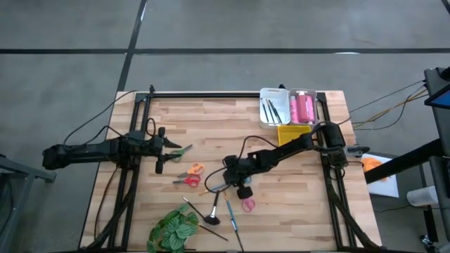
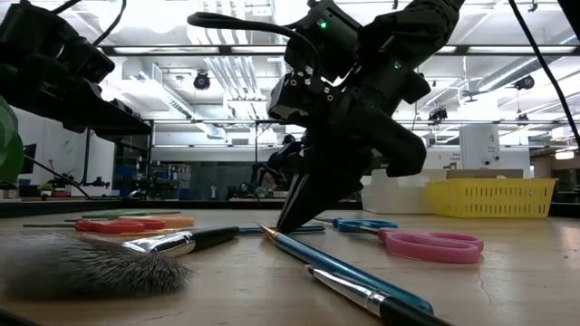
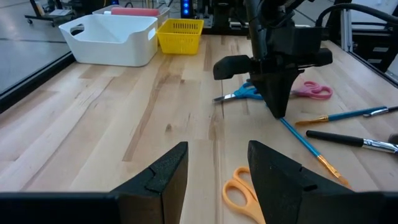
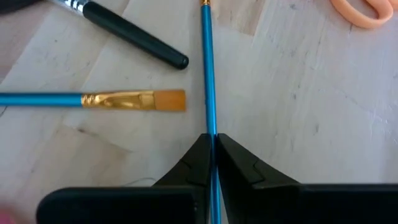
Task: Pick & Place Paint Supplies
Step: Put the blue paint brush into the white bin
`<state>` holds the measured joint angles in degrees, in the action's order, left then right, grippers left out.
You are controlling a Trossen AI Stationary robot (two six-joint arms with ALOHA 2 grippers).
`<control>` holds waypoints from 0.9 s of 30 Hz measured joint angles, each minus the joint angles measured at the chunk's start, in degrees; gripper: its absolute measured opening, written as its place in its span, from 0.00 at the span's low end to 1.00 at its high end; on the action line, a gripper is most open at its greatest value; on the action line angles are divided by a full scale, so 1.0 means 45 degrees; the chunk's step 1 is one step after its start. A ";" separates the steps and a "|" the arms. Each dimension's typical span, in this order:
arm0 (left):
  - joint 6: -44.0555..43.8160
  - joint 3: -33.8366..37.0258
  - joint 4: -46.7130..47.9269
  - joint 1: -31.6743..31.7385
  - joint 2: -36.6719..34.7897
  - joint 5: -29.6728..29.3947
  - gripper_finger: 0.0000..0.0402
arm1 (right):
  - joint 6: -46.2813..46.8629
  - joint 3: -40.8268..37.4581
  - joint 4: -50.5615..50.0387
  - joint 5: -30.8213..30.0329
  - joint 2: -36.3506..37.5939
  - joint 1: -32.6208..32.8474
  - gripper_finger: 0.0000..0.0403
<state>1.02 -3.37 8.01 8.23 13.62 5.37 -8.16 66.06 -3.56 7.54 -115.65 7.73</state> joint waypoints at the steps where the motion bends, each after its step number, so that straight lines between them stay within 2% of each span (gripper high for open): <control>1: -0.0005 -0.0003 0.0000 0.0000 -0.0002 -0.0003 0.42 | -0.0041 -0.0010 -0.0049 -0.0016 0.0059 -0.0025 0.04; 15: -0.0034 -0.0002 0.0000 0.0000 0.0003 -0.0005 0.42 | 0.0192 0.0025 -0.0253 -0.0046 0.1774 -0.0908 0.04; 19: -0.0029 -0.0003 0.0000 0.0000 -0.0002 0.0000 0.42 | 0.1066 0.0030 -0.0800 -0.0041 0.2424 -0.1510 0.04; 27: -0.0019 -0.0002 -0.0004 -0.0005 0.0140 0.0000 0.42 | 0.0745 0.0035 -0.2425 -0.0018 0.4085 -0.2862 0.04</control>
<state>0.93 -3.38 7.99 8.21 14.24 5.37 -4.81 66.22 -14.47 7.46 -97.27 -5.15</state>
